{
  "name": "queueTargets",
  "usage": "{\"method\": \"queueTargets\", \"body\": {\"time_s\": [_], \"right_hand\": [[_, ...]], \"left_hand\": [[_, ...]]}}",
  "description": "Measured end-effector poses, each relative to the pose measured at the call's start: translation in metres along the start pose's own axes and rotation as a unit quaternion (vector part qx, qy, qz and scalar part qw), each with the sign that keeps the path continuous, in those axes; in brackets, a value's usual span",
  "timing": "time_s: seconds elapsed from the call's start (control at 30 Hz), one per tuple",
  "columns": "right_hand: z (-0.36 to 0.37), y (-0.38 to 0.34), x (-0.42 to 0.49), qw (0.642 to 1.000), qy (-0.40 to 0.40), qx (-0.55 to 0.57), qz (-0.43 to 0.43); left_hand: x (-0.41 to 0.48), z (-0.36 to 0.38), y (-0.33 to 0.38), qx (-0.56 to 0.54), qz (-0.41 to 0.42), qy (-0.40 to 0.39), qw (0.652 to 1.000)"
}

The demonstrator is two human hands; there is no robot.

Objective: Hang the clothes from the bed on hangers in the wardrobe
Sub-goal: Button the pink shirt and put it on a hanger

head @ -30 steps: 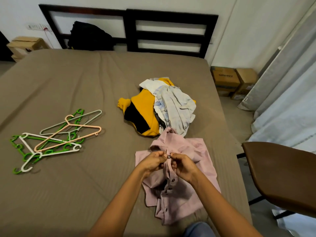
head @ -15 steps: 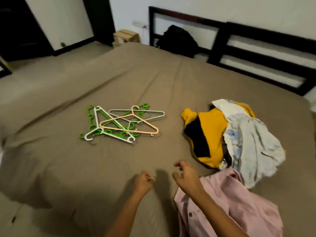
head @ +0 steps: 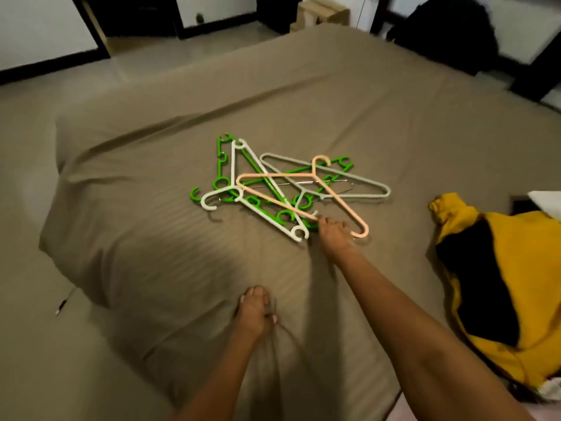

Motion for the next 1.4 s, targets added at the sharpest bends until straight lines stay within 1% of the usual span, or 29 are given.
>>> {"method": "queueTargets", "body": {"time_s": [0.07,0.13,0.17,0.23,0.3,0.37,0.4,0.43,0.47,0.5,0.57,0.6,0.63,0.67,0.73,0.77,0.83,0.9,0.97,1.03,1.13,1.17,1.23,1.3,1.4], "right_hand": [[0.003,-0.006,-0.001,1.0,0.007,-0.014,-0.001],[-0.003,-0.014,-0.006,0.998,0.042,0.036,-0.002],[-0.008,-0.017,-0.009,0.994,0.072,0.082,0.007],[-0.023,-0.023,-0.022,0.969,0.175,0.172,0.037],[-0.041,-0.028,-0.045,0.914,0.309,0.256,0.056],[-0.062,-0.023,-0.076,0.842,0.411,0.34,0.077],[-0.073,-0.017,-0.096,0.809,0.44,0.379,0.093],[-0.082,-0.008,-0.117,0.784,0.453,0.411,0.107],[-0.091,0.002,-0.142,0.769,0.456,0.433,0.118],[-0.097,0.013,-0.168,0.761,0.455,0.446,0.125],[-0.105,0.04,-0.229,0.759,0.456,0.445,0.132],[-0.108,0.054,-0.261,0.765,0.455,0.434,0.139],[-0.109,0.068,-0.292,0.774,0.449,0.421,0.15],[-0.108,0.082,-0.324,0.787,0.434,0.405,0.167],[-0.108,0.104,-0.386,0.817,0.394,0.373,0.197],[-0.108,0.112,-0.415,0.831,0.369,0.361,0.206],[-0.108,0.124,-0.466,0.856,0.311,0.348,0.224],[-0.103,0.132,-0.507,0.871,0.244,0.35,0.246],[-0.093,0.137,-0.542,0.868,0.191,0.366,0.275],[-0.082,0.141,-0.57,0.854,0.173,0.385,0.305],[-0.068,0.144,-0.594,0.834,0.183,0.404,0.328],[-0.065,0.144,-0.597,0.83,0.188,0.408,0.33],[-0.059,0.142,-0.6,0.825,0.201,0.414,0.327],[-0.056,0.139,-0.598,0.823,0.218,0.415,0.321],[-0.059,0.135,-0.595,0.824,0.255,0.404,0.303]], "left_hand": [[0.004,0.003,-0.003,0.004,-0.008,0.006,1.0],[0.008,0.007,-0.005,0.002,-0.012,0.008,1.0],[0.007,0.007,-0.005,0.001,-0.01,0.011,1.0],[0.006,0.008,-0.005,-0.006,-0.011,0.012,1.0],[0.005,0.007,-0.004,-0.009,-0.022,0.003,1.0],[0.005,0.003,-0.006,0.0,-0.041,0.0,0.999],[0.005,0.001,-0.006,0.021,-0.048,-0.005,0.999],[0.002,-0.001,-0.005,0.058,-0.053,-0.008,0.997],[-0.001,-0.001,-0.002,0.108,-0.05,-0.004,0.993],[-0.007,-0.003,0.002,0.143,-0.05,0.017,0.988],[-0.028,-0.002,0.019,0.171,-0.045,0.078,0.981],[-0.041,0.004,0.032,0.172,-0.028,0.097,0.98],[-0.055,0.013,0.049,0.163,0.001,0.096,0.982],[-0.07,0.027,0.067,0.139,0.042,0.078,0.986],[-0.104,0.058,0.109,0.076,0.107,-0.001,0.991],[-0.123,0.074,0.13,0.055,0.127,-0.04,0.99],[-0.161,0.102,0.172,0.048,0.161,-0.107,0.98],[-0.19,0.123,0.2,0.039,0.171,-0.139,0.975],[-0.203,0.136,0.211,0.035,0.162,-0.138,0.976],[-0.201,0.146,0.211,0.065,0.151,-0.128,0.978],[-0.194,0.151,0.2,0.073,0.091,-0.136,0.984],[-0.189,0.153,0.196,0.078,0.084,-0.137,0.984],[-0.182,0.163,0.188,0.103,0.075,-0.167,0.978],[-0.175,0.174,0.179,0.061,0.024,-0.215,0.974],[-0.19,0.168,0.197,-0.039,-0.002,-0.265,0.963]]}}
Point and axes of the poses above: each hand's wrist, its own x-axis towards the middle knuckle, its own z-axis out of the palm, y = z × x, the point moved 6 cm from there along x, towards the middle knuckle, and after that the axes turned 12 degrees about -z, right-handed, at the moved point
